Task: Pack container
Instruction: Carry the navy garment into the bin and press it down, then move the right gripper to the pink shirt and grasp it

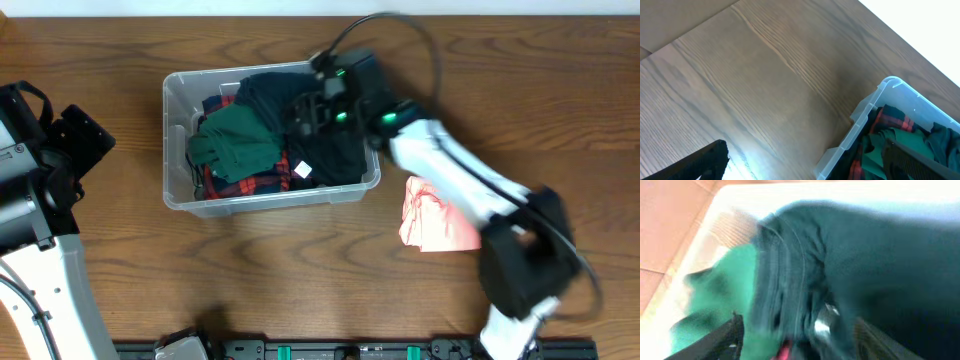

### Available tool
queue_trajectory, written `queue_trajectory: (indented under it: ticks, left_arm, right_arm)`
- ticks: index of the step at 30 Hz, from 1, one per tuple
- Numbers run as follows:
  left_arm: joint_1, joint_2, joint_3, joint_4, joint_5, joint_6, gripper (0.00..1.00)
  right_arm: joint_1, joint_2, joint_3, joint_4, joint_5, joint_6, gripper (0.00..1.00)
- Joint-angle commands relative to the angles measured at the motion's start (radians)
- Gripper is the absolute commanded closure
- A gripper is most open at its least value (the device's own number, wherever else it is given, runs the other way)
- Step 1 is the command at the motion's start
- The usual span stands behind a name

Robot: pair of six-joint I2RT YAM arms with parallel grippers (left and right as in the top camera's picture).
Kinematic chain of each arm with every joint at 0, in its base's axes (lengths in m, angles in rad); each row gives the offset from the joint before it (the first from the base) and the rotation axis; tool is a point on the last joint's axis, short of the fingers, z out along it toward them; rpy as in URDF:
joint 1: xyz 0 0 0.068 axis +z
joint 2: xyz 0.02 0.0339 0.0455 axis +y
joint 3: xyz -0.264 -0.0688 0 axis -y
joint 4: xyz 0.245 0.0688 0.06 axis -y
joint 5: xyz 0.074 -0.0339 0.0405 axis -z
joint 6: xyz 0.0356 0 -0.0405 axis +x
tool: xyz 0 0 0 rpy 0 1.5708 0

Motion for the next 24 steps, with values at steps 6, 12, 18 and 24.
queue_trajectory:
  ticks: [6,12,18,24]
  left_arm:
    - [0.004,0.002,0.013,-0.002,-0.016,-0.004,0.02]
    - [0.004,0.002,0.013,-0.002,-0.016,-0.004,0.02]
    - [0.004,0.002,0.013,-0.002,-0.016,-0.004,0.02]
    - [0.004,0.002,0.013,-0.002,-0.016,-0.004,0.02]
  right_arm:
    - [-0.361,-0.399,0.004,-0.325,0.026,-0.064,0.26]
    - [-0.722,-0.43,0.004,-0.646,-0.001,-0.207,0.24]
    - [-0.946,-0.333,0.002,-0.852,0.003,-0.424,0.21]
    - [-0.973,-0.161,-0.009,-0.978,0.006,-0.483,0.24]
